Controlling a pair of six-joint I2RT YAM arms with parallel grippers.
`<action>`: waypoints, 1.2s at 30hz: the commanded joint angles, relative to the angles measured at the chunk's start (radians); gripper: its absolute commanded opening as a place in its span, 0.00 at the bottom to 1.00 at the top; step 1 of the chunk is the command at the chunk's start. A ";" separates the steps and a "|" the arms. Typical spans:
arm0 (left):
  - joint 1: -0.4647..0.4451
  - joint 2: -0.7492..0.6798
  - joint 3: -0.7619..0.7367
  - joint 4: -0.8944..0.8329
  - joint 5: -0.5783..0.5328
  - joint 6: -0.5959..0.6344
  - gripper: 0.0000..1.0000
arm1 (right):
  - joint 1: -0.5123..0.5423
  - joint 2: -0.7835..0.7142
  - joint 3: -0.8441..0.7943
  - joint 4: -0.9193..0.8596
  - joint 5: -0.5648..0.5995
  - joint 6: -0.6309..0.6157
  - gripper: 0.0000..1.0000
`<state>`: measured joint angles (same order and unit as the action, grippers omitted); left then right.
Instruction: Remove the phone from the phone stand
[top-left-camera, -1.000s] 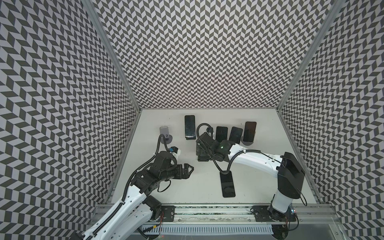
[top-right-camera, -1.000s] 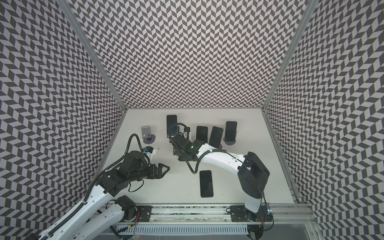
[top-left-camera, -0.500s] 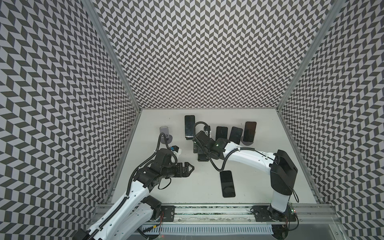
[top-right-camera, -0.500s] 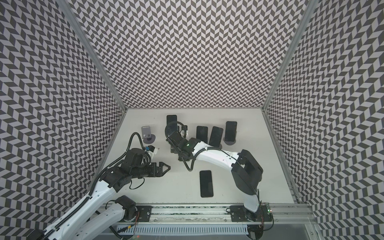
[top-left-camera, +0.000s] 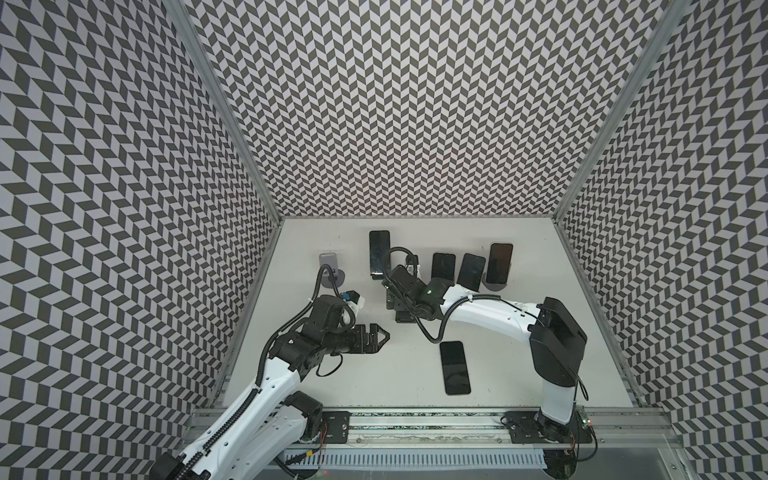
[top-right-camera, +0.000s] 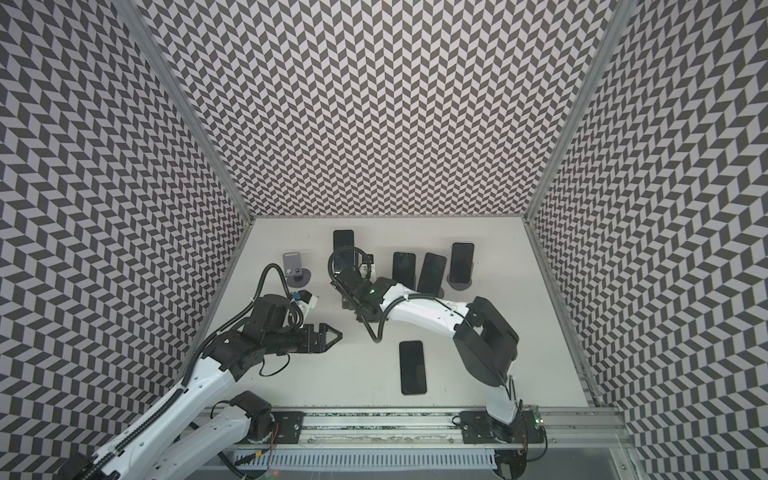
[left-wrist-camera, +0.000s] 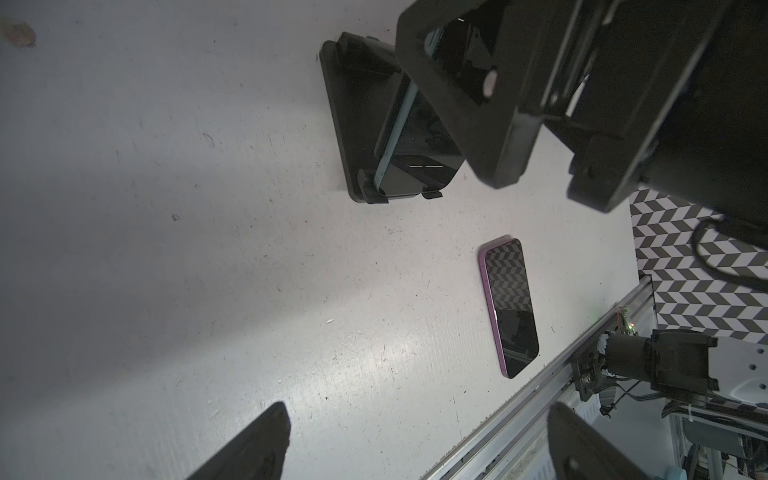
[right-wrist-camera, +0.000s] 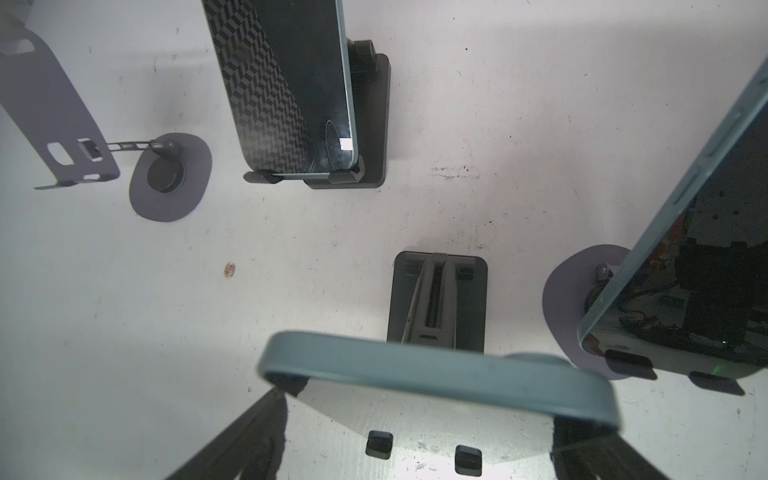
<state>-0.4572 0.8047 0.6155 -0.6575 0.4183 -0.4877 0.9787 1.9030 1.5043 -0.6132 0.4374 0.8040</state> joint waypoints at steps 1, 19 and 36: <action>0.004 -0.002 0.000 0.016 0.017 0.015 0.97 | -0.003 0.012 0.027 0.027 0.020 -0.001 0.95; 0.006 0.009 -0.002 0.024 0.032 0.019 0.97 | -0.031 0.030 0.034 0.059 0.014 -0.035 0.92; 0.021 -0.003 0.000 0.024 0.039 0.025 0.97 | -0.052 0.049 0.033 0.078 -0.013 -0.046 0.84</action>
<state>-0.4438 0.8097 0.6155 -0.6479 0.4473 -0.4828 0.9306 1.9335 1.5177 -0.5709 0.4255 0.7582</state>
